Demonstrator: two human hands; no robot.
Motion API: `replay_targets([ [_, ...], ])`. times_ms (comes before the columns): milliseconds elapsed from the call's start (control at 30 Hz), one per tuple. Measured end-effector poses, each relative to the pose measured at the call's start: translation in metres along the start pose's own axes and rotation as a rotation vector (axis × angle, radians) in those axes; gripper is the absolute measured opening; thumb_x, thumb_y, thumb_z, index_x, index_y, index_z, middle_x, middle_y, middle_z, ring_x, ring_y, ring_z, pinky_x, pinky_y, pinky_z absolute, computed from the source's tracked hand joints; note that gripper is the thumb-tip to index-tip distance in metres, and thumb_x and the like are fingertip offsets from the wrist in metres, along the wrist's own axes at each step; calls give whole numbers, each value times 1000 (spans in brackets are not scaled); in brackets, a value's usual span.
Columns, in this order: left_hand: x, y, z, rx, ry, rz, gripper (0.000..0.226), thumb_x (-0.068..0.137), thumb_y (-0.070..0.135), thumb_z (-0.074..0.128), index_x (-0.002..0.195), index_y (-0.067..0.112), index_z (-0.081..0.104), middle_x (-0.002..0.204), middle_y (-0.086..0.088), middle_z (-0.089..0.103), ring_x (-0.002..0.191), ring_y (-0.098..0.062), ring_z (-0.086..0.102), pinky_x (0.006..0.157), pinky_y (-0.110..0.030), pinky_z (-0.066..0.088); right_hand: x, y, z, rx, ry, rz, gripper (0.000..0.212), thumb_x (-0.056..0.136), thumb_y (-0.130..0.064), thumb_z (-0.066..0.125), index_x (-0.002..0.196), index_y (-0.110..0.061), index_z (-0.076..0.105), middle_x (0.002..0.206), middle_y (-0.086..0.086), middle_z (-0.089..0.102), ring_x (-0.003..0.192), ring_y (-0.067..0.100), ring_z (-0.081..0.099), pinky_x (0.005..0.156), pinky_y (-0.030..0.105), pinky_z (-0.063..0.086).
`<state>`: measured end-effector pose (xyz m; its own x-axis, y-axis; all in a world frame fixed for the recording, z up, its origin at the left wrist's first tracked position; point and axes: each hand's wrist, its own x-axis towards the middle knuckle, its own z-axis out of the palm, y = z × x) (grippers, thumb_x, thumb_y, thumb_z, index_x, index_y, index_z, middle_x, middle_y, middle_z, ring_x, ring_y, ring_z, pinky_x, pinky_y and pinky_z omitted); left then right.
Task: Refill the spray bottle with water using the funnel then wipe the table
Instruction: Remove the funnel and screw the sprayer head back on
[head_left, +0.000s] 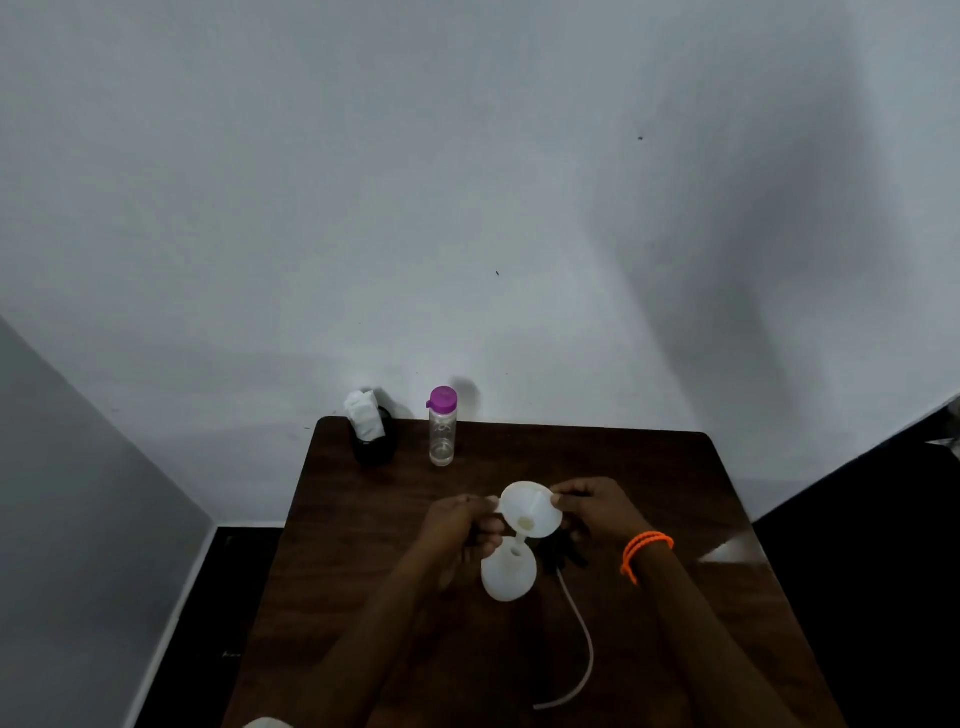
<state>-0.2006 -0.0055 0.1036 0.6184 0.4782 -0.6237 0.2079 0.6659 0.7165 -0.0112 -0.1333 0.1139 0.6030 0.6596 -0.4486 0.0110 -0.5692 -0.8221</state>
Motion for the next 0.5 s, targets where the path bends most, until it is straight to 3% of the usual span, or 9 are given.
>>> replay_targets([
  [133,10,16,-1,-59,-52,-43,20,93,11,65,110,1,68,85,-16,72,65,-20,67,52,-24,54,13,-5,-3,36,-2,-22,15,93,-4,66,106,-5,73,88,17,72,57,15,64,48,25,51],
  [333,49,23,1,-127,31,-73,19,93,13,66,108,0,67,85,-18,69,74,-22,69,70,-31,62,39,-1,9,119,45,5,17,89,4,66,98,-10,72,91,13,73,73,22,70,53,26,54],
  [500,89,20,-2,-118,108,-99,16,90,5,68,104,-4,68,93,-19,70,78,-23,70,62,-29,60,75,25,31,242,132,75,24,83,13,62,89,-7,73,98,20,73,91,35,71,76,47,62],
])
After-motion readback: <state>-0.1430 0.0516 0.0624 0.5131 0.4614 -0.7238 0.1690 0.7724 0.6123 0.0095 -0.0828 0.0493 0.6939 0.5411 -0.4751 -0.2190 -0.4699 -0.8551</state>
